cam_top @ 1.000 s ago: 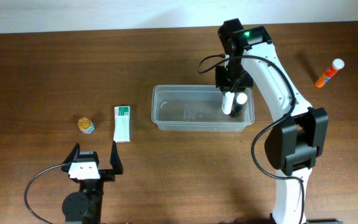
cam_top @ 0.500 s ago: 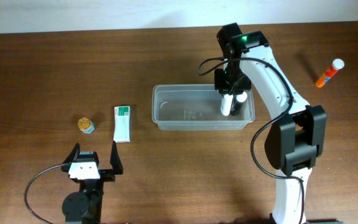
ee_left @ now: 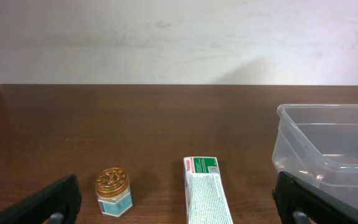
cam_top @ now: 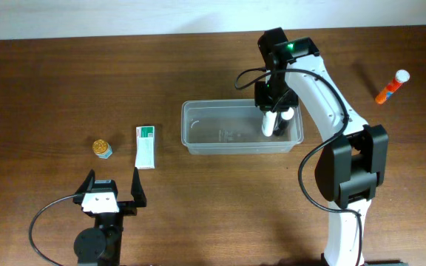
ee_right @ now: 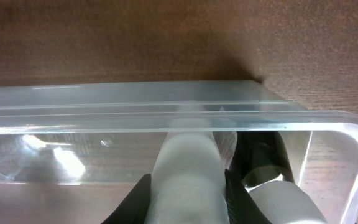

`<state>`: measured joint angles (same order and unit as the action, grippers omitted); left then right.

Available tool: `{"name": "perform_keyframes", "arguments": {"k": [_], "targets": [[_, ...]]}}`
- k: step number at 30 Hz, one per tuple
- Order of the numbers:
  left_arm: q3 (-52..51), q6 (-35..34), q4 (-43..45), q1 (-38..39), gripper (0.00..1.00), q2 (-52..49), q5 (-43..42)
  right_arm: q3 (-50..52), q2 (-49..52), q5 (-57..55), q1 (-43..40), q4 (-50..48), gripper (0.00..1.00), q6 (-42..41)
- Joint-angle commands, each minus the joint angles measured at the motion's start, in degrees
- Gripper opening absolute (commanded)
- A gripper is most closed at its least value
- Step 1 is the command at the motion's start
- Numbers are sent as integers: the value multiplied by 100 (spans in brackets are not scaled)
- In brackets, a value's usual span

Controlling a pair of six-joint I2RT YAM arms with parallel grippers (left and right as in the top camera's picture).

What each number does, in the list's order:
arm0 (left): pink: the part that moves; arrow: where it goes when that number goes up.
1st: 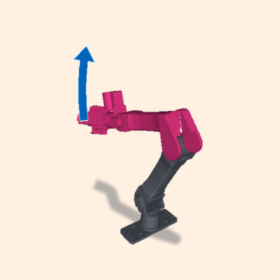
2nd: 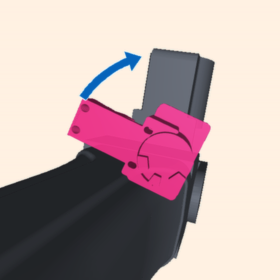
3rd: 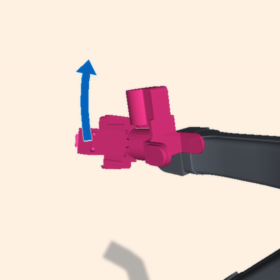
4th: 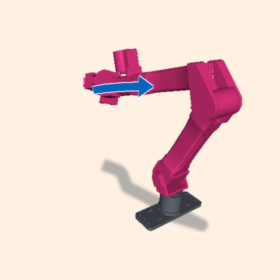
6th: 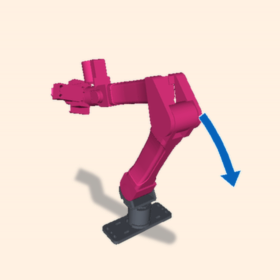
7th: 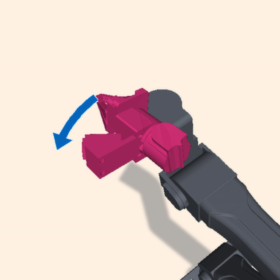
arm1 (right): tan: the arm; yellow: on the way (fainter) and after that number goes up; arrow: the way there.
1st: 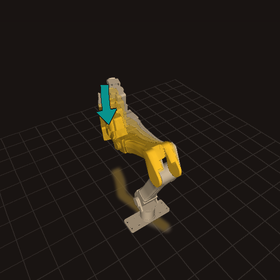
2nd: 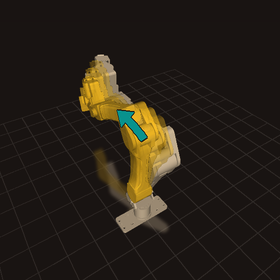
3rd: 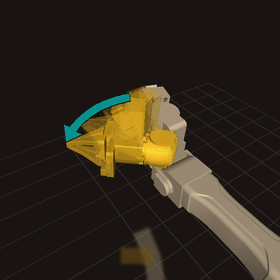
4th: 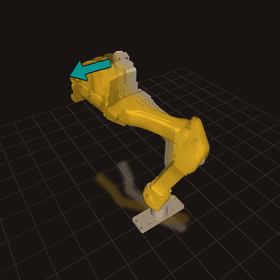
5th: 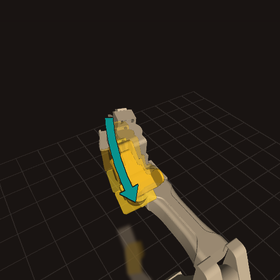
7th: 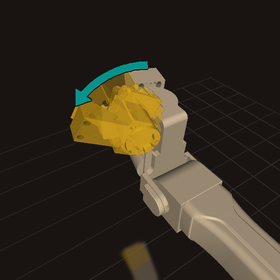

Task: Pack container
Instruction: 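Lower the spray bottle into the container beside the brown bottle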

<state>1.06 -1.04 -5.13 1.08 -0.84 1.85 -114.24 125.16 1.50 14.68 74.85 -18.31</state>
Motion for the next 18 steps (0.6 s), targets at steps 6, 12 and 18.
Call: {"name": "perform_keyframes", "arguments": {"k": [6,12,18], "targets": [[-22,68,-9,-39,99,50,-81,33,-11,-79,31,-33,19,-87],[-22,66,-9,-39,100,50,-81,46,-11,-138,31,-28,20,-85],[-22,68,-9,-39,99,50,-81,50,-11,-179,31,-26,20,-85]]}}
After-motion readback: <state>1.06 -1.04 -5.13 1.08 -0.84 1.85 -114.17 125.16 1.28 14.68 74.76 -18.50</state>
